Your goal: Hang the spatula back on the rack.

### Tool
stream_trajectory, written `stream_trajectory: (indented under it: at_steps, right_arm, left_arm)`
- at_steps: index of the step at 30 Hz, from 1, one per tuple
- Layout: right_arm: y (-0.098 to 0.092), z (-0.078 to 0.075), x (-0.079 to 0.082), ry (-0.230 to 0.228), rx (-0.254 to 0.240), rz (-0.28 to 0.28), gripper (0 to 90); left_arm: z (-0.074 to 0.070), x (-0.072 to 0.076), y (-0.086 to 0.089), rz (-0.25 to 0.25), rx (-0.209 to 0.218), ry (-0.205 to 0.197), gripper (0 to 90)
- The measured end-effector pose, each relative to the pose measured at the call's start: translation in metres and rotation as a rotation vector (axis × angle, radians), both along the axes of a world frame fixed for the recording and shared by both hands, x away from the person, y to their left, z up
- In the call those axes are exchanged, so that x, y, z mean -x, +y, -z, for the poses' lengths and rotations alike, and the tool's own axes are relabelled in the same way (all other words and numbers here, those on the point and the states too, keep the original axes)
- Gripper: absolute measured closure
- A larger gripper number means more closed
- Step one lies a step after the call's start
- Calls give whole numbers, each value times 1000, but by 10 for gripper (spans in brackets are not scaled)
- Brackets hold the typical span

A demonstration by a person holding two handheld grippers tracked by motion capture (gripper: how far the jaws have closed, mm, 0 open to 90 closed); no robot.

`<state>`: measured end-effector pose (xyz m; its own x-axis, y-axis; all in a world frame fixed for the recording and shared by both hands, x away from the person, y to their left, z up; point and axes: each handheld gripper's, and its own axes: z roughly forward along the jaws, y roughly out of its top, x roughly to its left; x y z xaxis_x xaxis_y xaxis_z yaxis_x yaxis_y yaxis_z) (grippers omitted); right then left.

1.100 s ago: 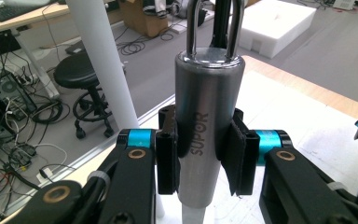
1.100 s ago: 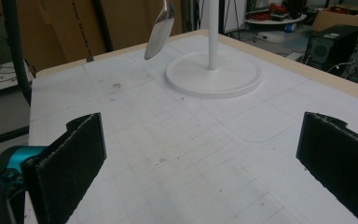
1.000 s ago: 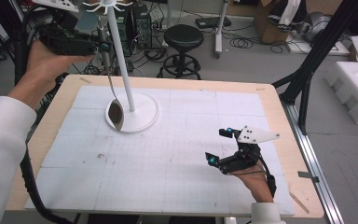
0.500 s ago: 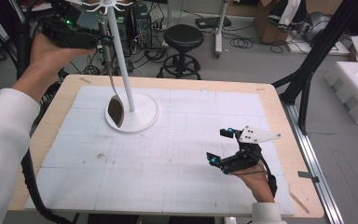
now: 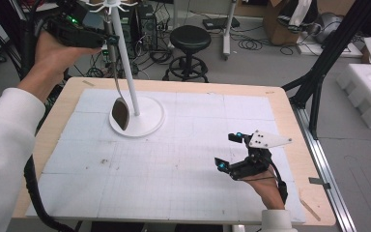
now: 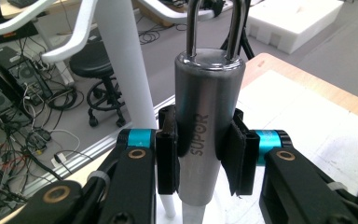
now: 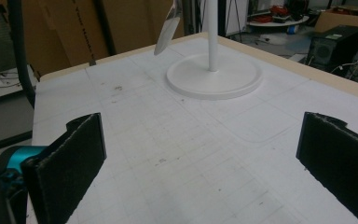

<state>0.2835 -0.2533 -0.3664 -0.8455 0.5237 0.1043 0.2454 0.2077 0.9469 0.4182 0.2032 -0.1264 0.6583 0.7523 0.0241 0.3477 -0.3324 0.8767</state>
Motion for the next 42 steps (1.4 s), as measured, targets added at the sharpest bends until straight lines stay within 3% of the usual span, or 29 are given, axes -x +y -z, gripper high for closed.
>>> stream_trajectory:
  at_steps: [17,25,29,32,35,42]
  right_arm:
    - [-3,0,0,0,-2,3,2]
    - [-4,1,-1,3,-3,5,2]
    - [-4,2,-1,6,-2,9,2]
    - [-5,4,-1,8,-3,10,2]
    - [-5,5,-2,11,-1,8,2]
    - [-5,4,0,1,-3,14,2]
  left_arm:
    - [1,-8,-2,-23,12,15,688]
    - [5,-14,-2,-22,-8,24,687]
    - [6,-14,0,-11,6,16,681]
    - [3,-10,5,-1,56,-8,611]
    - [5,-6,7,21,24,-39,528]
    - [21,15,18,63,43,-64,376]
